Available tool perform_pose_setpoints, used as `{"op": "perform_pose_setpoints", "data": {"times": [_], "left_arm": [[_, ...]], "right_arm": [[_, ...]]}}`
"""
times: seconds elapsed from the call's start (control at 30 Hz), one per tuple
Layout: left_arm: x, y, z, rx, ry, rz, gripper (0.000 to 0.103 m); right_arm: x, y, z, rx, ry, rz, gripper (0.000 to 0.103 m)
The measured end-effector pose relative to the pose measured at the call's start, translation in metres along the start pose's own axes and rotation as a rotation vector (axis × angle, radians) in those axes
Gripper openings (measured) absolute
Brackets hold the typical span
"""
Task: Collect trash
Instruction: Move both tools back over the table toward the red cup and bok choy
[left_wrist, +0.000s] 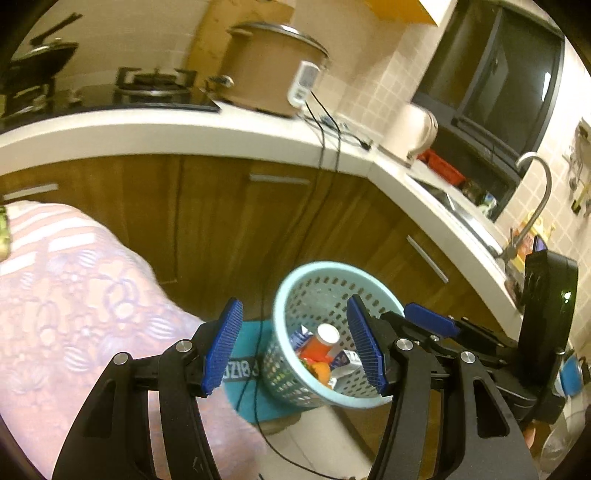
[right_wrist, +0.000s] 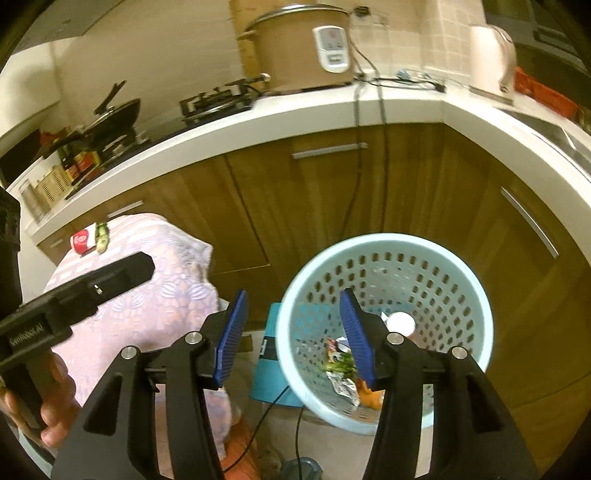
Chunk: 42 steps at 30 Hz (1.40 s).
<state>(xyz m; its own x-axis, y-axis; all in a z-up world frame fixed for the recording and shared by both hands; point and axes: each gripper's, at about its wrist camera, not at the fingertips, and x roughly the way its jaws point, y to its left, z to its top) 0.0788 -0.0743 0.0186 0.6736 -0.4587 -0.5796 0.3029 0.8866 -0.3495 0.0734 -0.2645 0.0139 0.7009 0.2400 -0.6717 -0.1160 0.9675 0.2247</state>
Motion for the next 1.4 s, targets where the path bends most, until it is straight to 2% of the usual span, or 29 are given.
{"op": "perform_pose_setpoints", "data": {"times": [0.37, 0.67, 0.8, 0.97, 1.07, 1.17, 1.4], "left_arm": [[-0.077, 0.063, 0.009, -0.077, -0.126, 0.082, 0.057], [-0.144, 0.145, 0.005, -0.19, -0.204, 0.224, 0.056], [-0.185, 0.196, 0.0, -0.279, -0.264, 0.303, 0.056], [-0.22, 0.249, -0.001, -0.367, -0.319, 0.396, 0.056], [-0.227, 0.271, 0.007, -0.395, -0.332, 0.419, 0.056], [-0.217, 0.292, 0.019, -0.4, -0.316, 0.455, 0.056], [-0.151, 0.335, 0.04, -0.357, -0.192, 0.547, 0.057]], "right_arm": [[-0.001, 0.095, 0.021, -0.167, -0.035, 0.094, 0.051], [0.014, 0.19, 0.04, -0.297, -0.048, 0.191, 0.052], [0.026, 0.234, 0.047, -0.359, -0.054, 0.237, 0.04], [0.045, 0.284, 0.059, -0.403, -0.055, 0.31, 0.035], [0.058, 0.308, 0.066, -0.42, -0.067, 0.343, 0.034], [0.077, 0.326, 0.071, -0.426, -0.086, 0.37, 0.034], [0.167, 0.34, 0.068, -0.386, 0.011, 0.339, 0.034]]}}
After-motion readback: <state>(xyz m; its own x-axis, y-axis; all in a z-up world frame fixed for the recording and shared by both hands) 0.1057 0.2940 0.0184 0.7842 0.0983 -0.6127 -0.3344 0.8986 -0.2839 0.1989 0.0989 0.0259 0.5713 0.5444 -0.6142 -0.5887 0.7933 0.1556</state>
